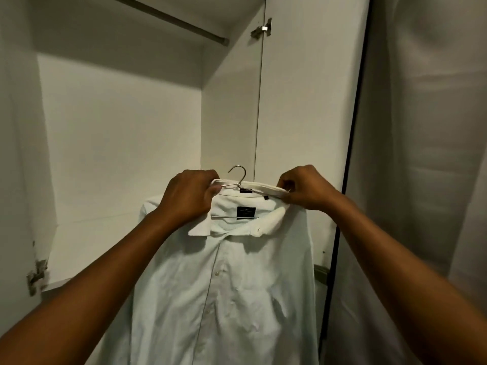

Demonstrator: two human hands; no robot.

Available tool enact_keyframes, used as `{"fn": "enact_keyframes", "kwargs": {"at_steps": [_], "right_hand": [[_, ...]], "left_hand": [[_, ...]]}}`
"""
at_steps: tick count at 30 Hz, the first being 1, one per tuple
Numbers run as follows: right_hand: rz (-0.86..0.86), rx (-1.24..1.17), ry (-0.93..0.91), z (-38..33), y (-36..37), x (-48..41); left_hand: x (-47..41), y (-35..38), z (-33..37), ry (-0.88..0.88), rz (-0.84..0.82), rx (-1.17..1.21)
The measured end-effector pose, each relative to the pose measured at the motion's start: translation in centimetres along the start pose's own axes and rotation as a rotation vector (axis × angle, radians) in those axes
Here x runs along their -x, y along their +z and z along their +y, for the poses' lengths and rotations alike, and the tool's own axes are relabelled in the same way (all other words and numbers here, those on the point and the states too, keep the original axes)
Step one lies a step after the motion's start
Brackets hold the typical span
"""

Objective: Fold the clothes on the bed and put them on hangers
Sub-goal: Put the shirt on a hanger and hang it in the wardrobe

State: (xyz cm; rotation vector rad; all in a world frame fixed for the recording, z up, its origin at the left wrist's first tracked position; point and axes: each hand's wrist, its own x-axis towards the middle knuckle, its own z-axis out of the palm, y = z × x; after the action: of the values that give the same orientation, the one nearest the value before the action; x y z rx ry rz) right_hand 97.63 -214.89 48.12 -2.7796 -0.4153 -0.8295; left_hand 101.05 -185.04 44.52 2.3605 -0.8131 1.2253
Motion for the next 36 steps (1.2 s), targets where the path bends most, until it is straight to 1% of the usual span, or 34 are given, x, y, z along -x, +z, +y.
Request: {"fn": "enact_keyframes", "kwargs": {"at_steps": [2,3,4,5,6,7,8,11,13,17,20,21,22,24,25,27,29,32,34,36], "right_hand": [[0.245,-0.085,-0.04,-0.8,0.5,0.3],[0.312,-0.156,-0.075,-1.4,0.8,0.7],[0.307,-0.247,-0.104,-1.7,1.2,1.1],[0.24,-0.377,-0.093,-2.0,1.4,1.6],[0.144,-0.537,-0.037,-2.1,1.4,2.1],[0.066,-0.644,0.042,-1.7,1.4,2.5],[0.002,-0.674,0.104,-0.8,1.3,2.8],[-0.181,-0.506,0.183,2.1,1.7,3.1],[-0.266,-0.481,0.195,2.7,2.6,3.2],[-0.259,-0.333,0.143,2.2,3.3,3.0],[-0.234,-0.041,0.122,1.4,2.0,1.5],[-0.193,-0.012,0.118,0.5,1.4,1.0],[-0.133,-0.078,0.089,-0.8,0.7,0.3],[-0.014,-0.348,-0.015,-4.2,-0.1,-1.0],[0.017,-0.437,-0.089,-6.2,-0.4,-1.7],[0.037,-0.455,-0.212,-9.4,-0.9,-2.9],[0.046,-0.38,-0.269,-11.2,-1.2,-4.0],[0.07,-0.358,-0.293,-11.5,-1.7,-4.8],[0.08,-0.381,-0.275,-10.8,-1.8,-4.7],[0.066,-0.468,-0.243,-9.7,-1.6,-4.6]], "left_hand": [[0.1,-0.1,0.5,0.096,-0.023,-0.118],[0.2,-0.2,0.5,0.114,-0.012,-0.13],[0.5,-0.3,0.3,0.108,0.015,-0.12],[0.7,-0.4,0.0,0.086,0.053,-0.102],[0.9,-0.6,-0.5,0.057,0.093,-0.085],[1.0,-0.7,-1.0,0.026,0.118,-0.074],[1.1,-0.9,-1.4,-0.004,0.128,-0.072],[1.3,-1.2,-2.8,-0.092,0.128,-0.071],[1.4,-1.5,-3.6,-0.136,0.122,-0.051],[1.7,-1.9,-4.8,-0.166,0.078,0.021],[1.5,-2.2,-4.9,-0.173,0.041,0.081],[1.5,-2.2,-4.7,-0.181,0.035,0.104],[1.4,-2.3,-4.5,-0.184,0.03,0.127],[1.3,-2.4,-3.5,-0.177,0.015,0.178],[1.2,-2.5,-3.0,-0.172,0.014,0.198],[1.2,-2.8,-2.2,-0.159,0.037,0.218],[1.3,-3.5,-1.7,-0.144,0.077,0.228],[1.6,-5.1,-1.8,-0.057,0.084,0.201],[1.6,-6.2,-2.2,-0.021,0.024,0.131],[1.3,-7.0,-2.6,-0.015,-0.038,0.108]]}}
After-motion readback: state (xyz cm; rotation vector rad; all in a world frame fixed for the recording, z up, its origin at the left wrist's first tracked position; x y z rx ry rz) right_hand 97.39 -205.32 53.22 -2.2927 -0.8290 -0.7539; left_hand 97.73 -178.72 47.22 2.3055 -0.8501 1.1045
